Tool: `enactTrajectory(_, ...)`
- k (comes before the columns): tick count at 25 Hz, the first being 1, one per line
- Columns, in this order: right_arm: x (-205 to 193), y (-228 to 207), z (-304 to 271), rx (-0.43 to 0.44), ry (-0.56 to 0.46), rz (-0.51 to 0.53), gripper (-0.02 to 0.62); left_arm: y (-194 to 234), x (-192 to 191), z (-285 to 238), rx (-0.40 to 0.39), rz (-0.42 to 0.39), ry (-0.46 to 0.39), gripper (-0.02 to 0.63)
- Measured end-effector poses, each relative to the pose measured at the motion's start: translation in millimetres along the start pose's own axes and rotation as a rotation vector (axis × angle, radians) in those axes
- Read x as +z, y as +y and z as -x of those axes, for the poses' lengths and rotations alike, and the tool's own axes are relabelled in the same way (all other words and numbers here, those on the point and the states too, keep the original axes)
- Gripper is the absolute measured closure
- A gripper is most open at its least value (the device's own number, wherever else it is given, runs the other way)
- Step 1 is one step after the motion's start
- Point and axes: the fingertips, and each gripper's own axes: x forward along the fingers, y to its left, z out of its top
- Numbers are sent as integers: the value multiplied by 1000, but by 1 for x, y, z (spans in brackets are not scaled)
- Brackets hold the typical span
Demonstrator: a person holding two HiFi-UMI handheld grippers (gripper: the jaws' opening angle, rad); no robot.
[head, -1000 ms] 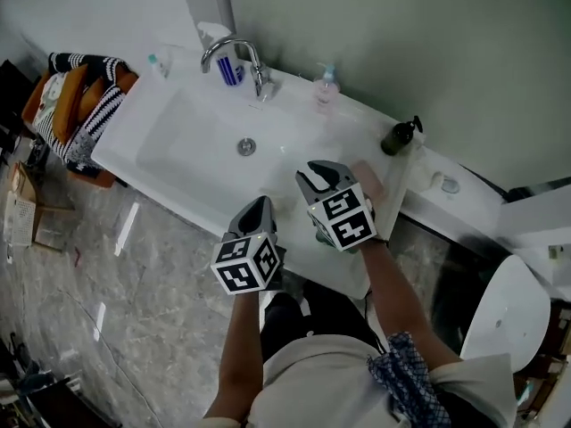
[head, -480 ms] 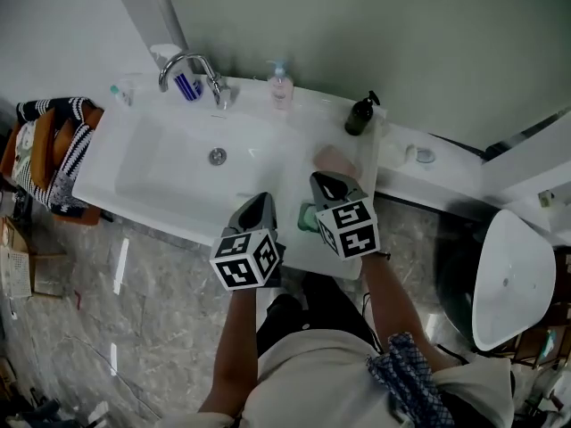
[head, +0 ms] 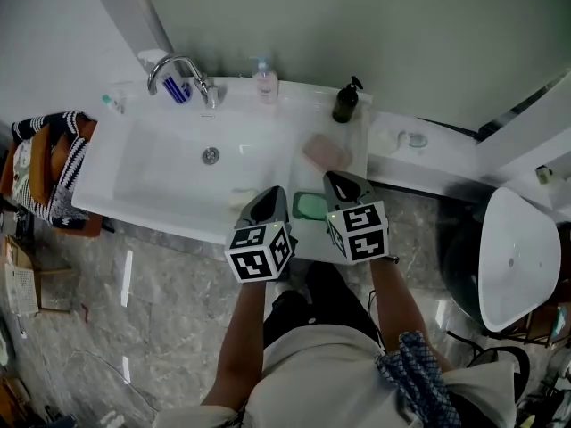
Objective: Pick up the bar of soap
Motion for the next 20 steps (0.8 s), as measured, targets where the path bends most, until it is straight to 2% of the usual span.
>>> enactTrajectory(5,-6,-9,18,-8,-11,-4,581,-22,1,-2,-52,-44,-20,603)
enactTrajectory(7,-8,-13,22,-16,-11,-11,580,-30,2,-4,-77,-32,-30,600)
enactTrajectory(11,-10,-18,26,-24,-10,-12,580,-33,-1,-10,-46,-74,-12,601)
enactTrajectory(13,-10,-20,27,-25,-18,-22,580,-35,-1,-12,-51,-56,-15,600)
enactTrajectory(16,-10,-19,28,3,-25,-17,580,-35,-3,-15,-55,-40,-9,600)
enactTrajectory(20,-17,-9,22,80,1,30,578,-30,-3,-19,-38,-43,5,600)
